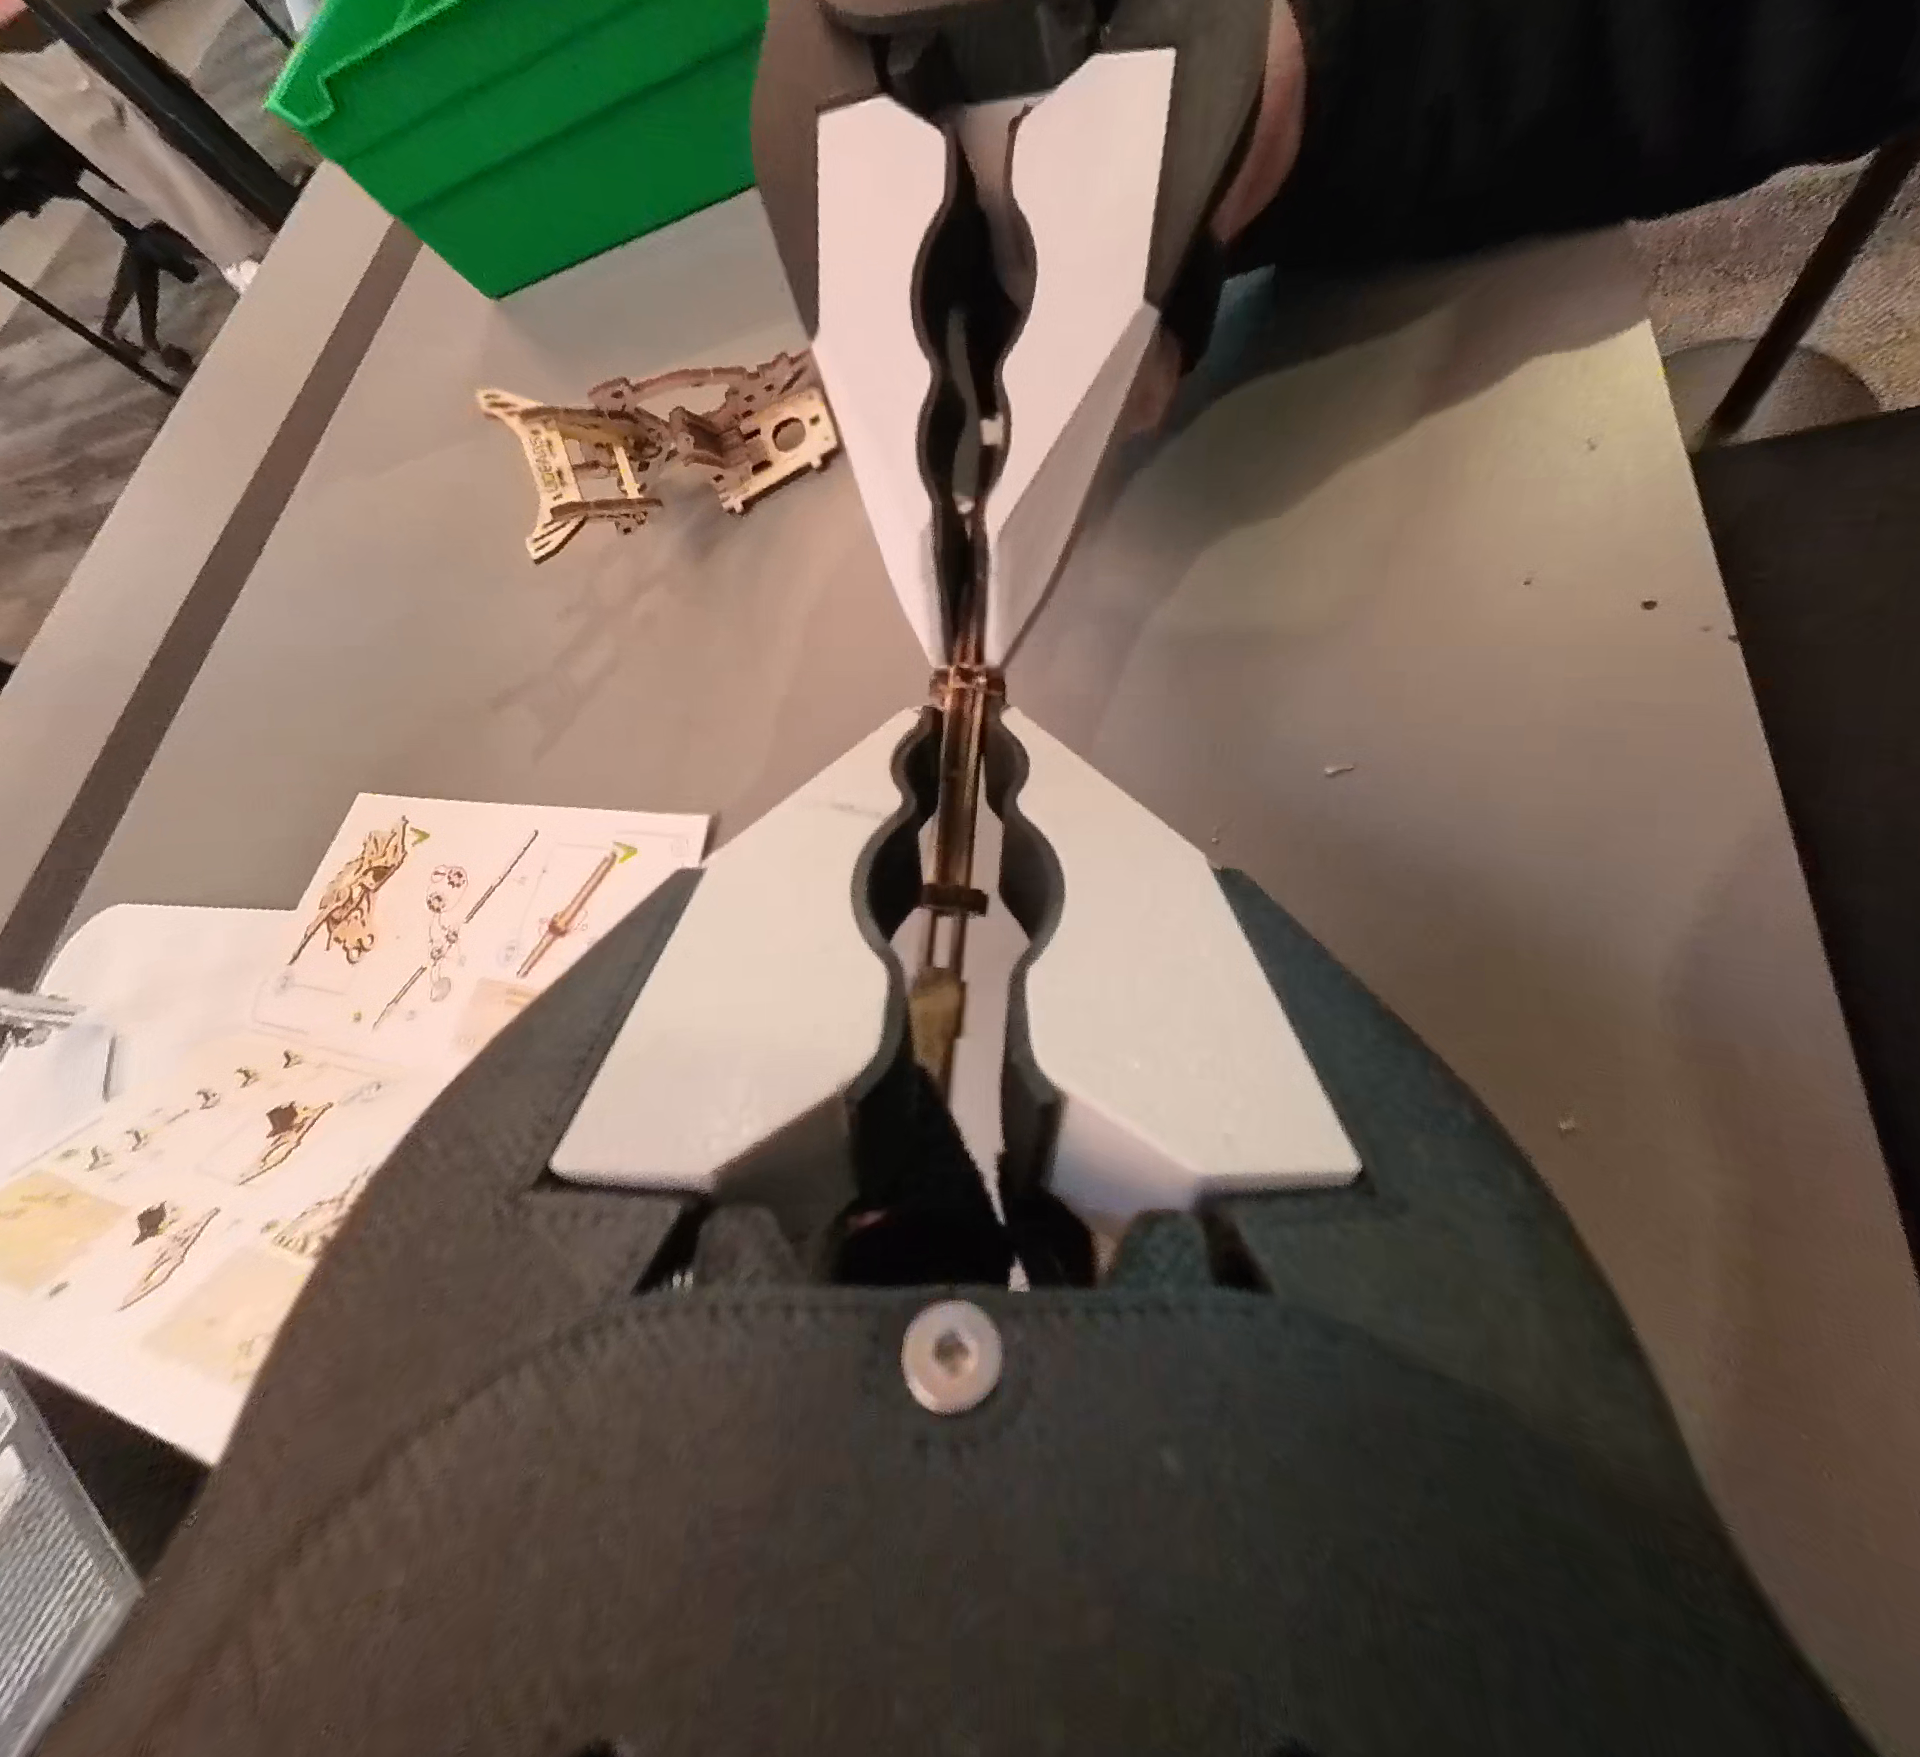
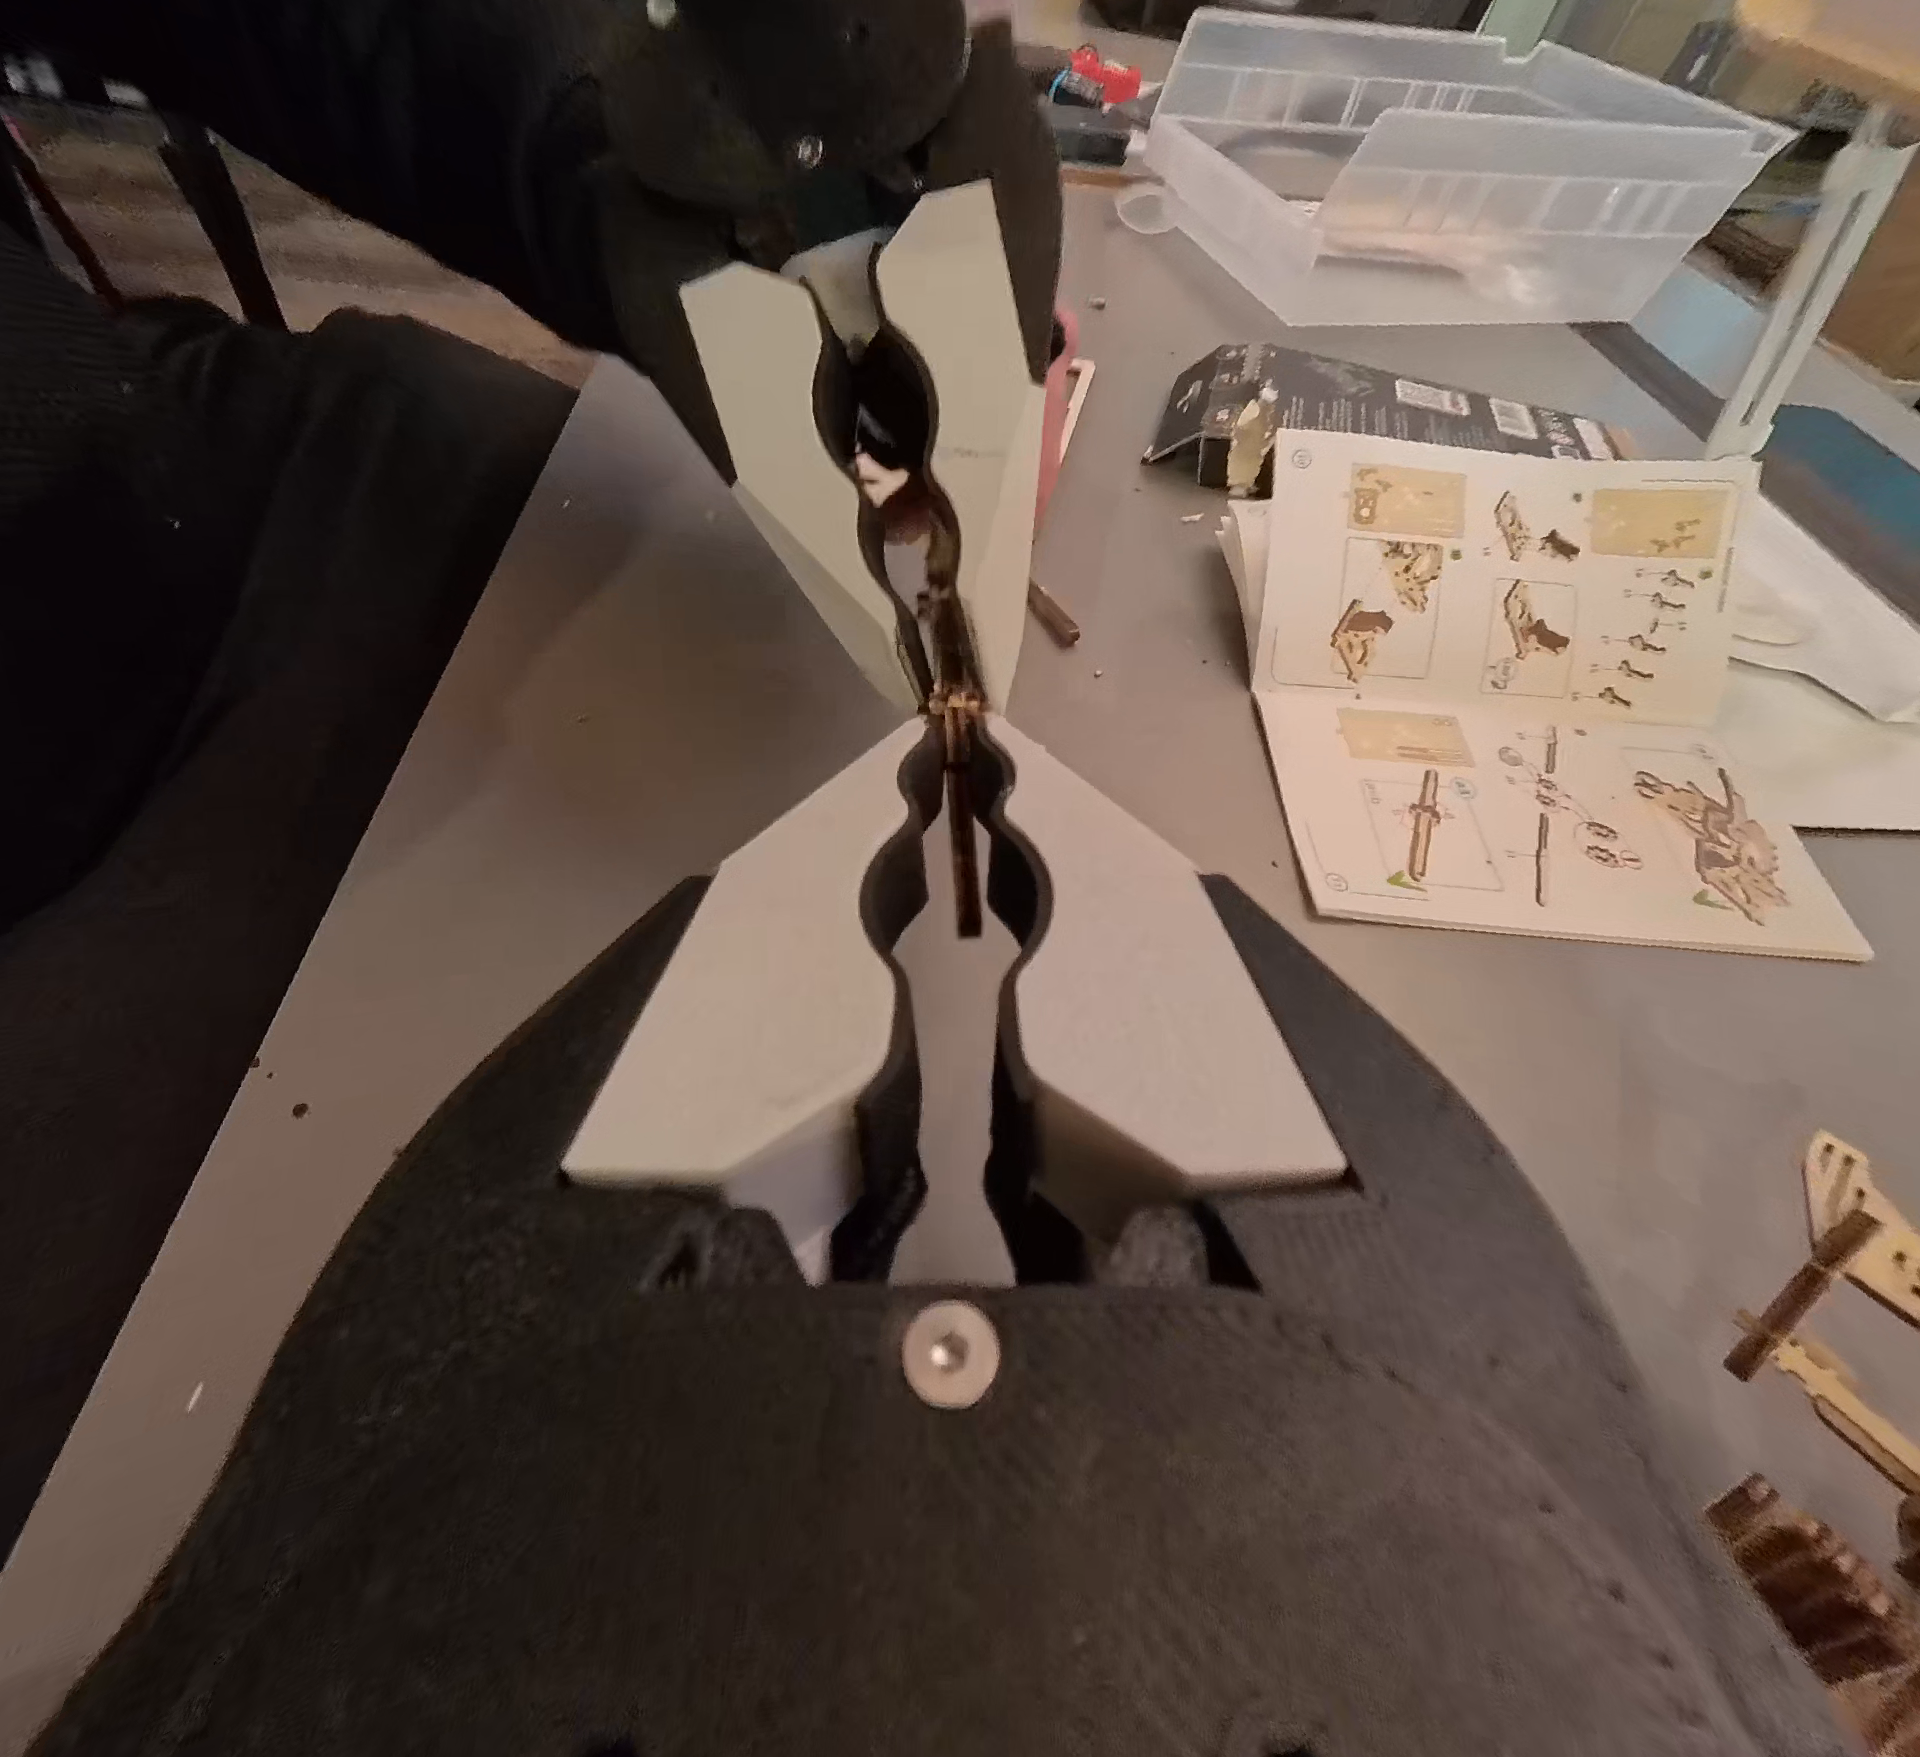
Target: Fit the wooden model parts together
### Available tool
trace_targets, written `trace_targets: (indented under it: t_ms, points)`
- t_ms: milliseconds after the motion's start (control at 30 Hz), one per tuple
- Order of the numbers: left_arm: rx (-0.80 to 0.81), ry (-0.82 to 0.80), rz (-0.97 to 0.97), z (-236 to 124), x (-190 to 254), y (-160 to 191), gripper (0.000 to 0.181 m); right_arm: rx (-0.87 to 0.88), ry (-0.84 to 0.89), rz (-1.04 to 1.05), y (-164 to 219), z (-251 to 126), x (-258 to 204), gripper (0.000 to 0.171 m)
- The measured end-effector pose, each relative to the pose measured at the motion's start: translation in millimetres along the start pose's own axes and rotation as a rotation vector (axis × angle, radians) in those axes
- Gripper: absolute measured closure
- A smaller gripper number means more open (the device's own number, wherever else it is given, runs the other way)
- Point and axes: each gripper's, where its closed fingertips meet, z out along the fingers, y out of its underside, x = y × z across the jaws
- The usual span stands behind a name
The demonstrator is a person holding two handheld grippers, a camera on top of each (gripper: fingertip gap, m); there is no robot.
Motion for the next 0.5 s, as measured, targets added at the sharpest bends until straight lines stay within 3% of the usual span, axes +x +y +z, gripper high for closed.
trace_targets:
  t_ms: [33,133,267,500]
  points:
    - [0.006,-0.001,0.000,-0.3,-0.5,0.3,0.175,0.020,0.010,0.008,-3.0,-2.3,2.3,0.168]
    - [0.068,-0.014,-0.047,-4.4,-5.9,-5.2,0.176,0.067,0.037,0.045,-10.1,-11.3,10.0,0.145]
    - [0.214,0.009,-0.103,-11.3,-6.2,-25.3,0.176,0.127,-0.001,0.056,-22.3,-12.3,3.5,0.152]
    - [0.278,-0.002,-0.100,-7.8,-7.0,-34.5,0.175,0.148,0.001,0.053,-30.0,-15.5,1.8,0.162]
